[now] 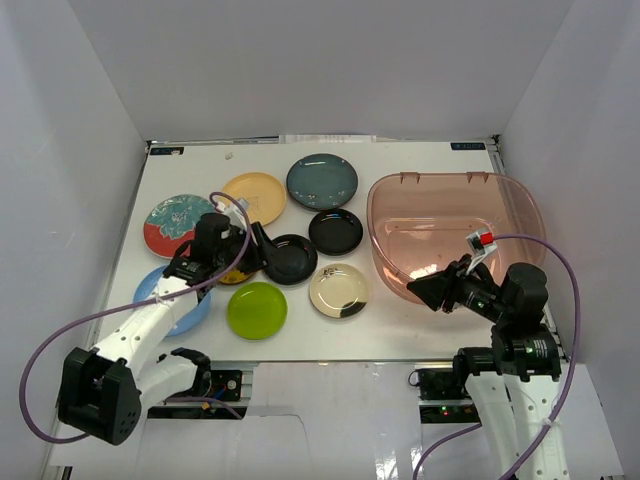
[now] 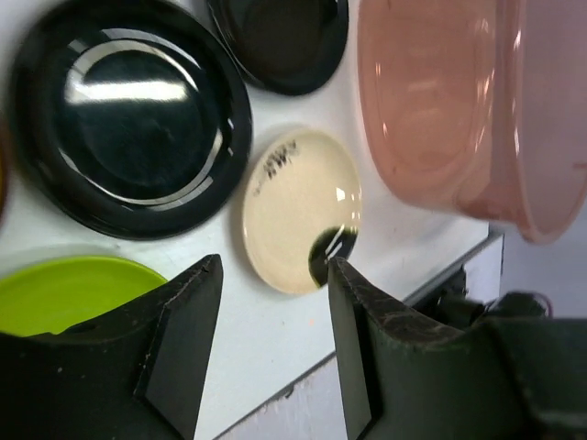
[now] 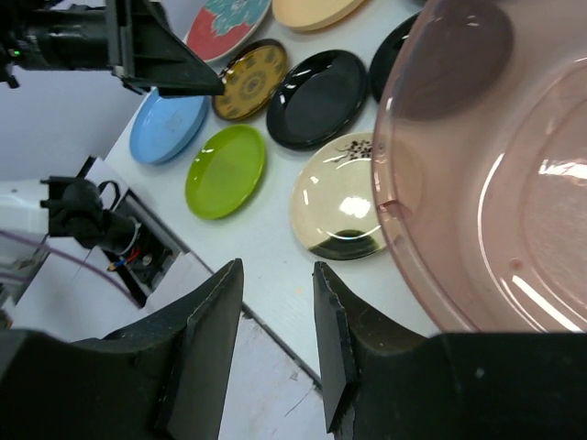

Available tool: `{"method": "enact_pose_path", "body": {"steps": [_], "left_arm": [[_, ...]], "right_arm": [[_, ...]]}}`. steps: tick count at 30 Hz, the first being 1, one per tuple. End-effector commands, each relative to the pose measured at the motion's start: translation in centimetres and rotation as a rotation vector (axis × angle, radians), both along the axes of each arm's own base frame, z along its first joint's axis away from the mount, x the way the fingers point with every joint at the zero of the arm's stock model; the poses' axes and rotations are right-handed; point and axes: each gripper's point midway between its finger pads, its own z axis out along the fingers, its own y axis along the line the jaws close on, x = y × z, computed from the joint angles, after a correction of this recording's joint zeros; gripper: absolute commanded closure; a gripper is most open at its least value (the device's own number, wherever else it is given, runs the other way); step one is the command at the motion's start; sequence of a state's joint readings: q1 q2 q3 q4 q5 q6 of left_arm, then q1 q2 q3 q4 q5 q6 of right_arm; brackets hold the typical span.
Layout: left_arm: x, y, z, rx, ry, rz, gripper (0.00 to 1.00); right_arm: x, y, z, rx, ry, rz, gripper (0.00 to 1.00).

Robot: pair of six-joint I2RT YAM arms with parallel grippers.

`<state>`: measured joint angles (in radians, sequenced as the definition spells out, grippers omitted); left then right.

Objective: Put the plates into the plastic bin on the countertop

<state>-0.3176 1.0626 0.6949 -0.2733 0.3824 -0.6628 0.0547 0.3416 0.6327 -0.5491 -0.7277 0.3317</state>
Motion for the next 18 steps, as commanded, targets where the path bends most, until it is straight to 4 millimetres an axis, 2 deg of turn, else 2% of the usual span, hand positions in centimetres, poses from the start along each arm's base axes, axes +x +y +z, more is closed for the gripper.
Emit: {"method": "enact_pose_path", "body": {"steps": [1, 3, 4, 6, 7, 8, 10, 16, 18], "left_arm": [[-3.7, -4.2, -0.1, -0.039, 0.004, -0.158, 0.41], [-4.8, -4.4, -2.3, 0.004, 0.052, -0.134, 0.41], [-5.5, -4.8, -2.9, 0.013, 0.066, -0.144, 0.41], [-5.6, -4.4, -3.7, 0.025, 0.065, -0.103, 0.42], [-6.3, -4.4, -4.9, 0.021, 0.093, -0.094, 0.43], [-6.2, -4.7, -4.6, -0.006, 0.071, -0.092, 0.43], [-7.1, -5.4, -5.6, -0.029, 0.107, -0.117, 0.43], [-6.9, -8.1, -7.2, 0.010, 0.117, -0.143, 0.41], [-6.1, -8.9, -7.6, 0.020, 0.106, -0.128, 0.41]], "right_arm": [[-1.2, 1.5, 2.0, 0.054, -0.068, 0.124, 0.57], [-1.0, 1.5, 1.8, 0.049, -0.057, 0.120, 0.57], [-0.9, 1.7, 1.4, 0.055, -0.031, 0.127, 0.57], [-1.2, 2.2, 1.6, 0.076, -0.028, 0.172, 0.57], [-1.3, 2.3, 1.7, 0.078, -0.033, 0.179, 0.57], [-1.4, 2.3, 2.0, 0.081, -0.041, 0.183, 0.57], [-1.4, 2.4, 2.2, 0.085, -0.048, 0.184, 0.57], [-1.3, 2.4, 0.6, 0.086, -0.003, 0.179, 0.57], [-1.2, 2.3, -0.2, 0.083, 0.015, 0.171, 0.57]]}}
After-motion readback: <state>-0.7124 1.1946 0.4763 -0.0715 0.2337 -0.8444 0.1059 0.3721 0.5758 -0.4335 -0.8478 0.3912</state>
